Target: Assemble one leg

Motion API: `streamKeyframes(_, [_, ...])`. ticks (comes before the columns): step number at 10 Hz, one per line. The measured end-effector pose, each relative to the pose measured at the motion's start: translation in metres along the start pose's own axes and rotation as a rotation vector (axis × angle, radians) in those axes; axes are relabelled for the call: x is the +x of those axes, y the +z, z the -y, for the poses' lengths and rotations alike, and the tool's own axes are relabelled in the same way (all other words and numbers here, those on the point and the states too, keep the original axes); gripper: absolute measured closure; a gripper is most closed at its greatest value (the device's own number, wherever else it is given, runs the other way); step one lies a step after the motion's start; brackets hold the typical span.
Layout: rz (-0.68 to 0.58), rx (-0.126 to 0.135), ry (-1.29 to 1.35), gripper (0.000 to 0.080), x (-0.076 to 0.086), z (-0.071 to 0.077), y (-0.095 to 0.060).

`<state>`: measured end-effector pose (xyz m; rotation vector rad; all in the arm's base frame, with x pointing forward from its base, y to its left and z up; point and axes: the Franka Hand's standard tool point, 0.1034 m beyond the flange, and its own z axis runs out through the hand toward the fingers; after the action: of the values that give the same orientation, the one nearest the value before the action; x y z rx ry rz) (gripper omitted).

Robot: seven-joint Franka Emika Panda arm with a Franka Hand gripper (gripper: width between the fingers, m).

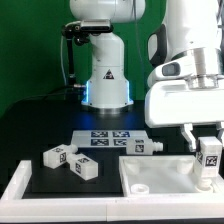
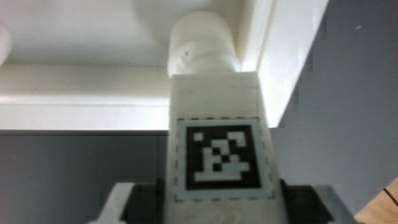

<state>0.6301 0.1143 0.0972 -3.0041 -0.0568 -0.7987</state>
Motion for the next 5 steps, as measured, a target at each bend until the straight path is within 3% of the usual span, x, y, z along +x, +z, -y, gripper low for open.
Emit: streamKeyframes(5, [-0.018, -0.010, -0.008, 0.0512, 0.004, -0.011, 0.002])
